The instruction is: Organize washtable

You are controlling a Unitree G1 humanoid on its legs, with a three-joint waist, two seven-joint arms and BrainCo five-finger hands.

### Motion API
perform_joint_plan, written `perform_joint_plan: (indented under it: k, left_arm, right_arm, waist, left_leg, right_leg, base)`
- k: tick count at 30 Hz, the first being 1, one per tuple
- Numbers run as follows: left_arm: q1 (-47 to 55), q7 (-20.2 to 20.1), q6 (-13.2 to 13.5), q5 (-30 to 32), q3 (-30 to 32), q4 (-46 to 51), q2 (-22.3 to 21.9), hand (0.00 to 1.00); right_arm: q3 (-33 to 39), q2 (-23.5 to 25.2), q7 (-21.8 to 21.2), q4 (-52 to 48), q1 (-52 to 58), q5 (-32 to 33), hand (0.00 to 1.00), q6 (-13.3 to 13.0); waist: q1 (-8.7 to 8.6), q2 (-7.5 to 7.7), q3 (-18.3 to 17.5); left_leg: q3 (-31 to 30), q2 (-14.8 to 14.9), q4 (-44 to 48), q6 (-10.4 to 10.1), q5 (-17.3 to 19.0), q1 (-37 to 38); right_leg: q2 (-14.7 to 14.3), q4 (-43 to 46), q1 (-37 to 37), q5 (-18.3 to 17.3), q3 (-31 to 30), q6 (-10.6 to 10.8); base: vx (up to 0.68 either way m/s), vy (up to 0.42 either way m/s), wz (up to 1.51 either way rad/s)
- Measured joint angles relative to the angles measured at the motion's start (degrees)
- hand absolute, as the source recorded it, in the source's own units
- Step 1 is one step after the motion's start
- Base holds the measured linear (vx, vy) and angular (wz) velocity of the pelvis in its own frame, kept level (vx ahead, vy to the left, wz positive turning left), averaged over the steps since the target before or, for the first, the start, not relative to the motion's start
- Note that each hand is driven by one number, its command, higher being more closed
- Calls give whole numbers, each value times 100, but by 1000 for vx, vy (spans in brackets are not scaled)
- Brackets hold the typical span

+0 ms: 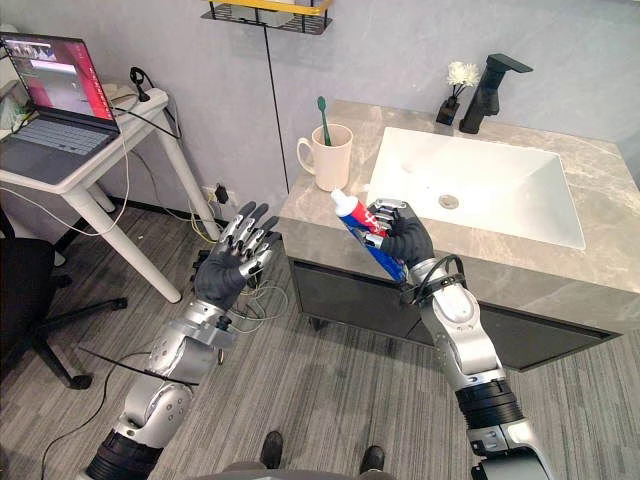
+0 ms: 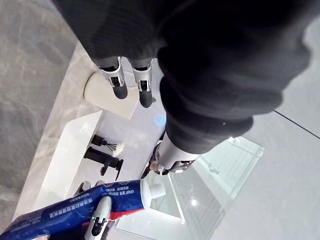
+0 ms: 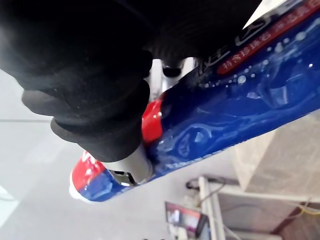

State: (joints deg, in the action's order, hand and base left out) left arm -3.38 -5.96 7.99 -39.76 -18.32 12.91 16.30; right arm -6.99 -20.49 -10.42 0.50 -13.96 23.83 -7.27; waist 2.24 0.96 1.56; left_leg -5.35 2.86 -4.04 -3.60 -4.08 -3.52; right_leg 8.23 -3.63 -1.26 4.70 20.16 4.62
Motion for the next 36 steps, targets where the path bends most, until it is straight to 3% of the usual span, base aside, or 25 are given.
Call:
perform_joint_plan:
  k: [15, 26, 36]
  left_arm:
    - [-326, 17, -158, 30, -689, -230, -204, 0]
    - [-594, 135, -157, 192, -904, -446, -271, 0]
    - [-609, 250, -326, 229, -1029, -478, -259, 0]
  right_arm:
    - [-501, 571, 7, -59, 4, -185, 100, 104]
    - [-601, 670, 6, -175, 186, -155, 100, 113]
    - [-617, 776, 3, -175, 506, -130, 100, 78]
  waist:
    - [-136, 24, -63]
    - [-147, 64, -136]
    - [-156, 113, -206]
  left_leg:
    - [69, 4, -8, 0, 1, 49]
    - [105, 8, -29, 0, 2, 69]
    - [150, 10, -73, 0, 2, 98]
  right_leg:
    - [-6, -37, 38, 7, -52, 5]
    - [-10, -50, 16, 16, -129, 13]
    - [-10, -69, 8, 17, -141, 14]
  base:
    - [-3, -2, -2]
    - [-1, -1, -1]
    - [0, 0, 0]
